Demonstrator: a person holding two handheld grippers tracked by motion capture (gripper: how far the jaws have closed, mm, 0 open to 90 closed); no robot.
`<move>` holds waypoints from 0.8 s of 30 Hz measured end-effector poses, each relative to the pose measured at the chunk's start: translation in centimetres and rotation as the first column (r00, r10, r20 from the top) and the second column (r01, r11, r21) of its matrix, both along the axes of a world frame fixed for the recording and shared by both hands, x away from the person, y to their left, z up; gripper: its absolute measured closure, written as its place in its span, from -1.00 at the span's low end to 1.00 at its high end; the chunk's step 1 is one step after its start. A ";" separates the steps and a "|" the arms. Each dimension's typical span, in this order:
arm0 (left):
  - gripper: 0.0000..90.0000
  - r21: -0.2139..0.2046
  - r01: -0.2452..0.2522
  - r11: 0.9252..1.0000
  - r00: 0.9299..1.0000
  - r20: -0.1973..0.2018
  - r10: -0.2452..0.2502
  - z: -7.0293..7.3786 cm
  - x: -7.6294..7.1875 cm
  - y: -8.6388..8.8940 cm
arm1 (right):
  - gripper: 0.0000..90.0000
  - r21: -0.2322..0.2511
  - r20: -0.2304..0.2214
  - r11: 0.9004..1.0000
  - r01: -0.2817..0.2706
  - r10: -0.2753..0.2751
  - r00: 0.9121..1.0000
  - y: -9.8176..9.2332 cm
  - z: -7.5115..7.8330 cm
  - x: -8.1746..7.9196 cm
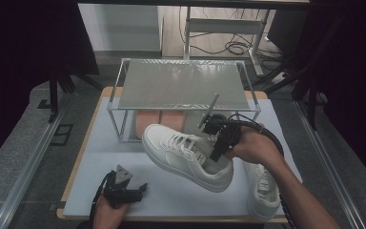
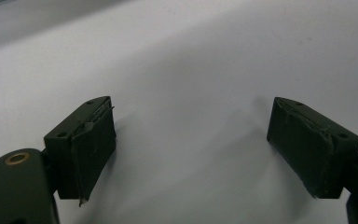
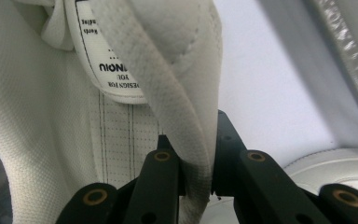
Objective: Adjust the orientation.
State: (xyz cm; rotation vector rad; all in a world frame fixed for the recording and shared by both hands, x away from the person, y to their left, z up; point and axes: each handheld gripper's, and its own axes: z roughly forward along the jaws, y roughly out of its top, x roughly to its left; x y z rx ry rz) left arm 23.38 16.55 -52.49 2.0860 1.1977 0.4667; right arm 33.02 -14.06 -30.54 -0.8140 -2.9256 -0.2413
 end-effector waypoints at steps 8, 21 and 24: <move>-0.66 -0.004 0.000 1.000 1.000 0.000 0.000 0.0 0.0 0.0 | 0.85 0.029 0.021 0.999 0.038 -0.038 0.999 0.2 2.3 0.9; -0.66 -0.007 -0.001 1.000 1.000 0.001 0.001 0.0 0.0 0.0 | 0.85 0.068 0.039 0.991 0.113 -0.115 0.993 0.9 4.4 3.5; -0.66 -0.006 -0.002 1.000 1.000 0.002 0.002 0.0 0.0 0.0 | 0.85 0.075 0.048 0.989 0.127 -0.131 0.990 1.0 4.7 4.0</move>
